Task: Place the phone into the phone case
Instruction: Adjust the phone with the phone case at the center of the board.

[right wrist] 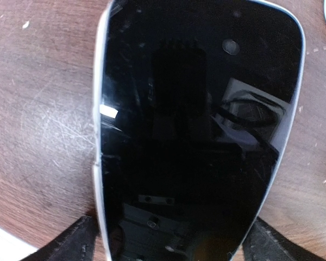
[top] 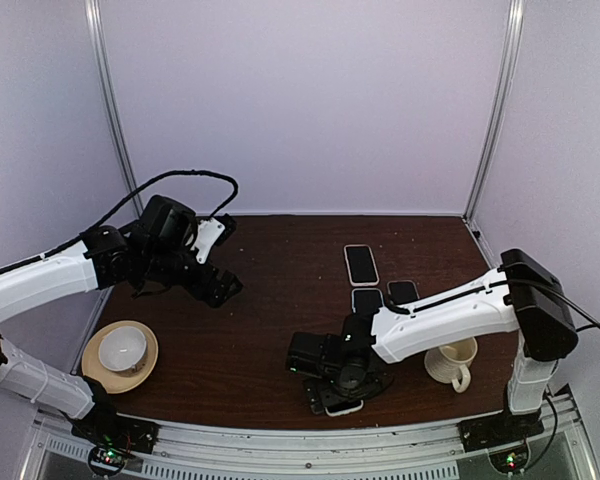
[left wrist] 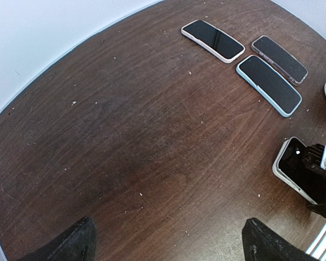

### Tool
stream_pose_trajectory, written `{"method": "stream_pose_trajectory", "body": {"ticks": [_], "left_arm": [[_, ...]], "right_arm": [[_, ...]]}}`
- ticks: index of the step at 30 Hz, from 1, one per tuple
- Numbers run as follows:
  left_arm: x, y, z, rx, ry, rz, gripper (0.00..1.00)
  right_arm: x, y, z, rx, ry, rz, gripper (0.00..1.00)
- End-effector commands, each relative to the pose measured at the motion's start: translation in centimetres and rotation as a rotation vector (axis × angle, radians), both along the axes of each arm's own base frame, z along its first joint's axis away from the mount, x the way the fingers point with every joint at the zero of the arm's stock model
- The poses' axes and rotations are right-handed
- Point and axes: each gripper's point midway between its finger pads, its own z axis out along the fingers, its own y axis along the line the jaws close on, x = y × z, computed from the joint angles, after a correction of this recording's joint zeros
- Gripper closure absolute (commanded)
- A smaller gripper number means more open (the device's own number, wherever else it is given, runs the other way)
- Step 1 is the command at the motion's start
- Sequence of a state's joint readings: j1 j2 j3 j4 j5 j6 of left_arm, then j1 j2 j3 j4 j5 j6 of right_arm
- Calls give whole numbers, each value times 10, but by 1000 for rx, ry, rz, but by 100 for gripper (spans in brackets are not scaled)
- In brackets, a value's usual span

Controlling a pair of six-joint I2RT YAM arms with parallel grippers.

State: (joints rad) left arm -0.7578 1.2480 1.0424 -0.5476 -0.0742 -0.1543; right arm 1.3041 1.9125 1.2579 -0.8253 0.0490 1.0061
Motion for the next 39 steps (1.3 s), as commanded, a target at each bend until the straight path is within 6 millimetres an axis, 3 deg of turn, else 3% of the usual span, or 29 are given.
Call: {"method": "stream_pose_trajectory", "body": {"ticks": [1, 9, 11, 17, 23, 29, 34, 39], "left_arm": [[3, -1, 11, -33, -41, -9, 2], [4, -1, 9, -25, -41, -9, 3], [4, -2, 8, -24, -38, -11, 2], [5, -4, 2, -12, -26, -15, 2], [6, -3, 0, -1, -29, -14, 2], [6, -2, 3, -5, -37, -15, 3], [5, -1, 6, -8, -43, -15, 3], [5, -1, 7, -9, -46, -14, 2]], "right_arm": [[0, -18, -19, -96, -19, -17, 11], [8, -12, 4, -44, -80, 34, 46], [10, -8, 10, -11, -102, 47, 50], [9, -13, 2, 4, -80, 40, 41], [4, -13, -10, 1, -52, 47, 17], [7, -15, 7, -10, -71, 81, 3], [7, -29, 39, 44, -109, 82, 5], [1, -44, 39, 26, -59, 63, 33]]}}
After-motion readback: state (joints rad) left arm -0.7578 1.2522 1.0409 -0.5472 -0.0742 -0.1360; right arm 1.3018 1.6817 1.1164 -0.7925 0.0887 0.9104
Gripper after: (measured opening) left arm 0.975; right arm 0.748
